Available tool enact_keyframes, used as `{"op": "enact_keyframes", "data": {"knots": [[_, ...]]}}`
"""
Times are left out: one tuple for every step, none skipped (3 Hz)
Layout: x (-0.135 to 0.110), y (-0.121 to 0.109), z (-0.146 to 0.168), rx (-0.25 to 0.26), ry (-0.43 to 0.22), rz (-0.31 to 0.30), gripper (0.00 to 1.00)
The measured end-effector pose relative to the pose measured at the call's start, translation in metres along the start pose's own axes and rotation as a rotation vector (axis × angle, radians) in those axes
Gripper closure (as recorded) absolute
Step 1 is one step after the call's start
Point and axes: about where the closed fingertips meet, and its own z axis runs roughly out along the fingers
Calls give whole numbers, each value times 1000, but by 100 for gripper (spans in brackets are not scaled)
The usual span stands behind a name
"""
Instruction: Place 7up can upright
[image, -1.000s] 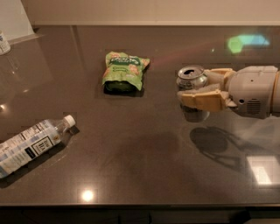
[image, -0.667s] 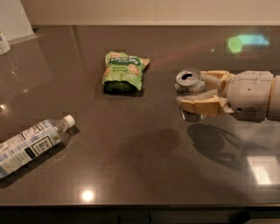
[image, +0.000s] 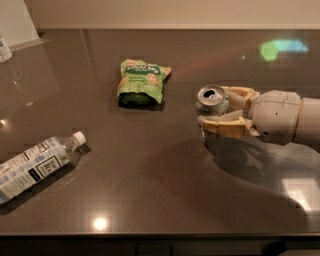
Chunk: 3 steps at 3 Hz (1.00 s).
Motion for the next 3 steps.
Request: {"op": "enact_keyframes", "data": {"knots": [[8,-3,3,-5,-44,22,100],[14,-6,5,-9,-75,44,100],[18,-8,6,-9,-97,68,100]]}}
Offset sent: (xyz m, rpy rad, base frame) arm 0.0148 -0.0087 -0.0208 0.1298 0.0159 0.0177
